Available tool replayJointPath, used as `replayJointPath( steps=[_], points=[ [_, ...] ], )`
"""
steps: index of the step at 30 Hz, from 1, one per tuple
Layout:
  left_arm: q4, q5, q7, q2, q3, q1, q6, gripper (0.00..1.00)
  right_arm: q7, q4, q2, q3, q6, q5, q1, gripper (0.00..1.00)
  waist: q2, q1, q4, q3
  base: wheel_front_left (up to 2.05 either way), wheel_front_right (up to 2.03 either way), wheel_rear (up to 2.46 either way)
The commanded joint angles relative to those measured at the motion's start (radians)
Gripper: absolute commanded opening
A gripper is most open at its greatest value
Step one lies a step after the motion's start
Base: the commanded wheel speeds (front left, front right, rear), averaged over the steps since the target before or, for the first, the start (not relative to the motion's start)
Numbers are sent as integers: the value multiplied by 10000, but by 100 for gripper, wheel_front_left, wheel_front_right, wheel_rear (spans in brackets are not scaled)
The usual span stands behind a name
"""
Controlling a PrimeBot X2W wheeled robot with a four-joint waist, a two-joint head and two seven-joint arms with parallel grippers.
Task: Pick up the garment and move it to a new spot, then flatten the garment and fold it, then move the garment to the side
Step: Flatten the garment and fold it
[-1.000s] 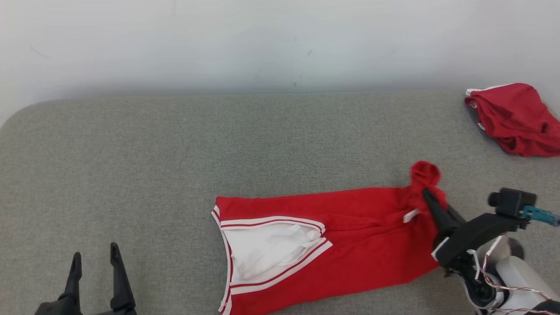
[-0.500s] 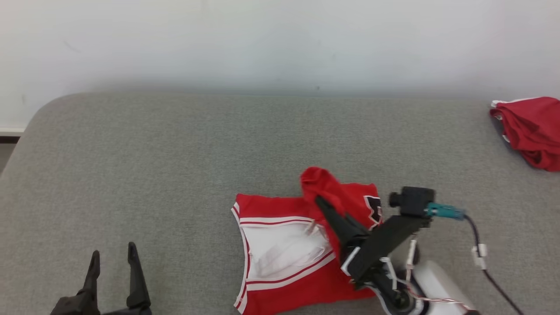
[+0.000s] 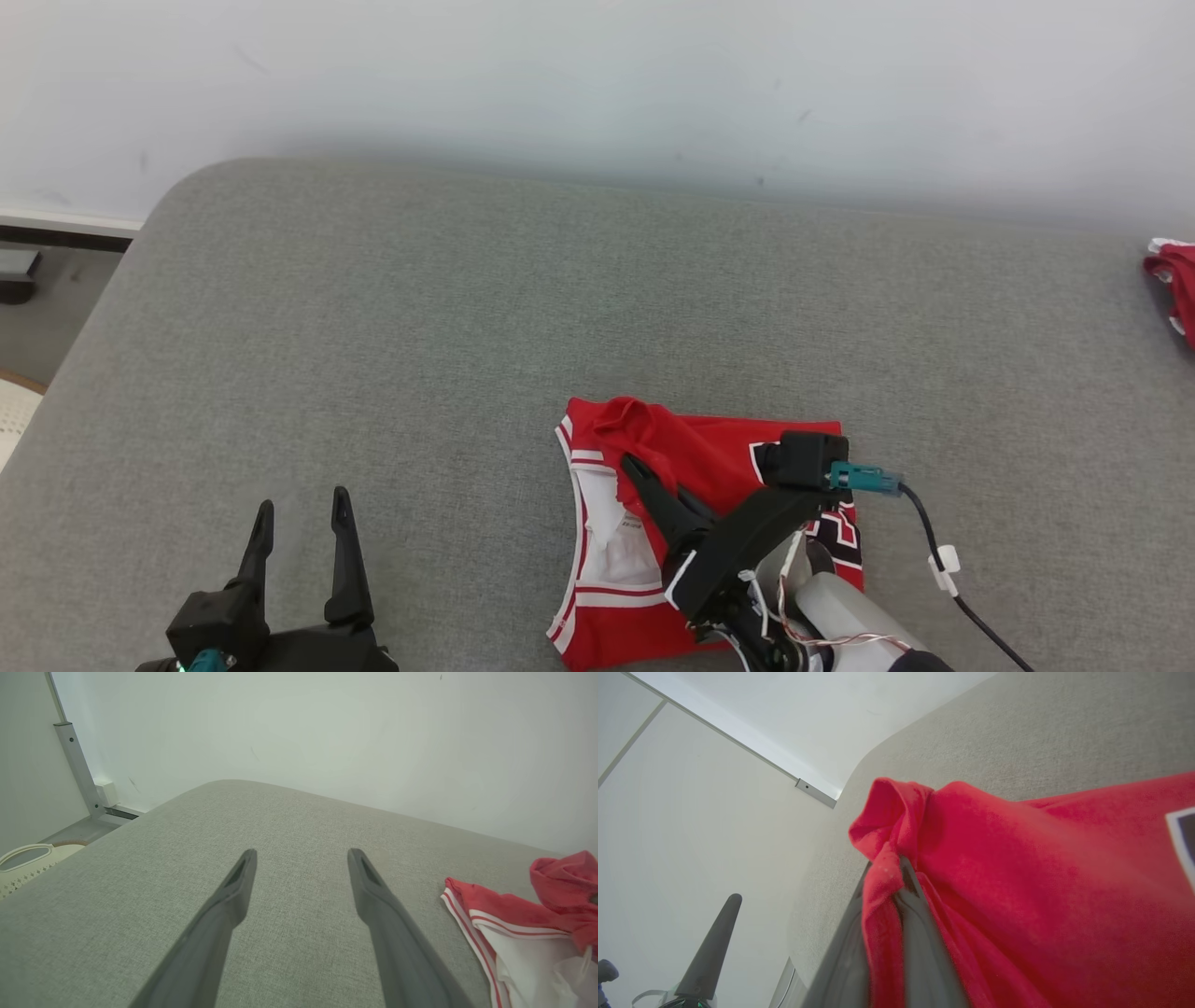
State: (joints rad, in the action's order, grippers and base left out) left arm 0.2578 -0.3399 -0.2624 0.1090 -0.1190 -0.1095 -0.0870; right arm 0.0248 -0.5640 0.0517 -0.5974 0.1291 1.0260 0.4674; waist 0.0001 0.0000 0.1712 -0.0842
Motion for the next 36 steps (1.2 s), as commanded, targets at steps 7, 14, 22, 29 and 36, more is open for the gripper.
replayJointPath(
  steps=[7, 14, 22, 29, 36],
  points=[
    [196, 137, -28, -58, 129, -82, 65, 100, -1322, -1176, -20, -1266, 25, 926, 848, 0, -1, 0, 30, -38, 0, 0, 0],
    [372, 206, -27, -129, 103, -119, 128, 100, -1898, -1525, -25, -2439, 25, 2020, 1268, 100, -1, 0, -24, 86, 0, 0, 0],
    [207, 211, -29, -49, 373, 402, 37, 100, -2826, -914, 597, -2515, 25, 1294, 1652, 100, -1, 0, -431, 458, 0, 0, 0],
    [-82, 210, -27, -22, 555, 829, -64, 100, -2894, 70, 1882, -451, 25, -929, 971, 100, -1, 0, -818, 623, 0, 0, 0],
    [-551, 412, -29, 197, 714, 1329, -254, 100, -2900, 1446, 2386, 2509, 25, -4050, -1000, 100, -1, 0, -1236, 830, 0, 0, 0]
  ],
)
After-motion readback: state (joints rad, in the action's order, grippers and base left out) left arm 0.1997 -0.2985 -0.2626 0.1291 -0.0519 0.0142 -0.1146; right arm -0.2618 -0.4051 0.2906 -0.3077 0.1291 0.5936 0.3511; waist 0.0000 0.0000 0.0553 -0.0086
